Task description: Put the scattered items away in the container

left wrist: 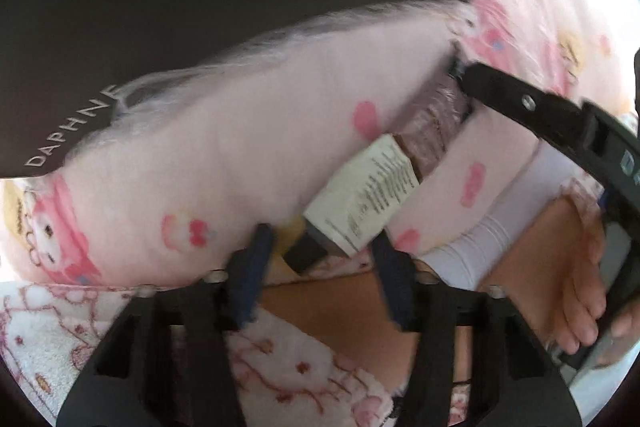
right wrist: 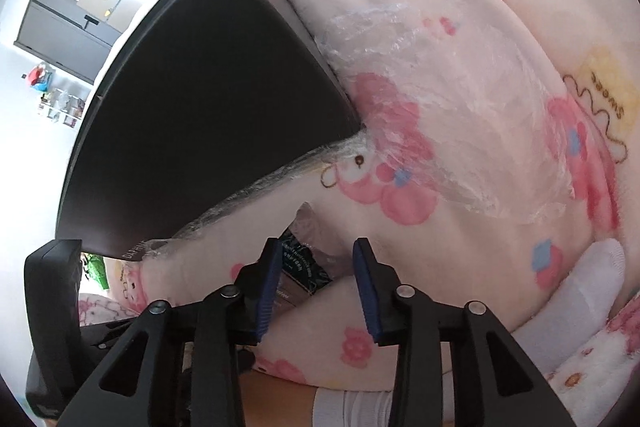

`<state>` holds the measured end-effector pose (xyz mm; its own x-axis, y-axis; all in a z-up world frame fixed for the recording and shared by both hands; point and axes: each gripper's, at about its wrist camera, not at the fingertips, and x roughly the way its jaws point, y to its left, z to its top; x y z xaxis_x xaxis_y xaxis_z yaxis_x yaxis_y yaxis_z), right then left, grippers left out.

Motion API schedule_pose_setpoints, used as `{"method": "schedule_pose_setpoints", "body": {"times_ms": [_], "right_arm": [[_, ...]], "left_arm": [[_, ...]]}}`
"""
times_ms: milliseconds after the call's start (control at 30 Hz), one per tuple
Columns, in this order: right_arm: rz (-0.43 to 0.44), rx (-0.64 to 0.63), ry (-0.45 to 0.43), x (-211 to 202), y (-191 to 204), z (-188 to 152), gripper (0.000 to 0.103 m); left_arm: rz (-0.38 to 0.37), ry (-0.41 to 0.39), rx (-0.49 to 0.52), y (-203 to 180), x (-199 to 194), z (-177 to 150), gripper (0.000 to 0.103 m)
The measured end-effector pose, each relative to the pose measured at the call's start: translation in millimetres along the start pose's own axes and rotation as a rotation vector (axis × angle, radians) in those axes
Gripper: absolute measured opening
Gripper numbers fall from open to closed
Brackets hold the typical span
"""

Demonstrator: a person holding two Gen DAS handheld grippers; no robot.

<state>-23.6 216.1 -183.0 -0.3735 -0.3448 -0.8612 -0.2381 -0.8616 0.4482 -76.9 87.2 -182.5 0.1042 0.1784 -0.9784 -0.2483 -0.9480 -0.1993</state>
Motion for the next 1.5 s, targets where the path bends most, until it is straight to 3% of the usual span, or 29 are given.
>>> {"method": "schedule_pose_setpoints", "body": {"times_ms": [100,200,367,533,667,867,1067,1133,1300,1400,1500], "right_arm": [[0.039,0.004,0.047,5.1,-0.1,-2.8,0.034],[0.078,0.006,0.127,14.3,1.9,-8.5,0.034],[0.113,0.016,0.048,4.5,6.5,-8.6,0.034],[0.115,0.088,0.007,4.2,2.6,-4.6,0.034],[0.087,0.043,0.063,20.9,14.6,-7.0,0.039],[0.114,0.094,0.028,23.5,13.5,1.1,0.04],[0.102,-0.013,0.014,19.8,36.2,-3.9,0.037],[0.101,-0.008,-0.001,14.3,37.3,-4.3,0.037],[0.136,-0.033,-0.027,-9.2,45.9,-8.3,0.036],[0.155,-0.09,-0.067,-38.9,57.0,-10.0,0.036],[0.179,-0.125,-0.111,-66.3,70.6,-6.3,0.036]], "left_arm": [[-0.014,-0.076,-0.1,19.6,-15.6,2.4,0.025],[-0.003,-0.153,-0.177,35.1,-32.6,2.5,0.025],[-0.174,-0.195,-0.256,61.3,-50.2,-1.1,0.04],[-0.2,-0.237,-0.313,83.4,-61.3,-0.2,0.049],[-0.179,-0.198,-0.315,84.5,-48.5,-2.4,0.05],[-0.184,-0.241,-0.33,95.2,-52.4,-2.2,0.053],[-0.203,-0.255,-0.32,105.7,-58.6,-4.0,0.052],[-0.219,-0.27,-0.31,109.5,-65.0,-8.0,0.047],[-0.223,-0.353,-0.286,90.2,-92.0,-40.3,0.046],[-0.262,-0.401,-0.279,89.4,-117.4,-58.0,0.043],[-0.276,-0.478,-0.255,106.9,-149.4,-76.5,0.042]]}}
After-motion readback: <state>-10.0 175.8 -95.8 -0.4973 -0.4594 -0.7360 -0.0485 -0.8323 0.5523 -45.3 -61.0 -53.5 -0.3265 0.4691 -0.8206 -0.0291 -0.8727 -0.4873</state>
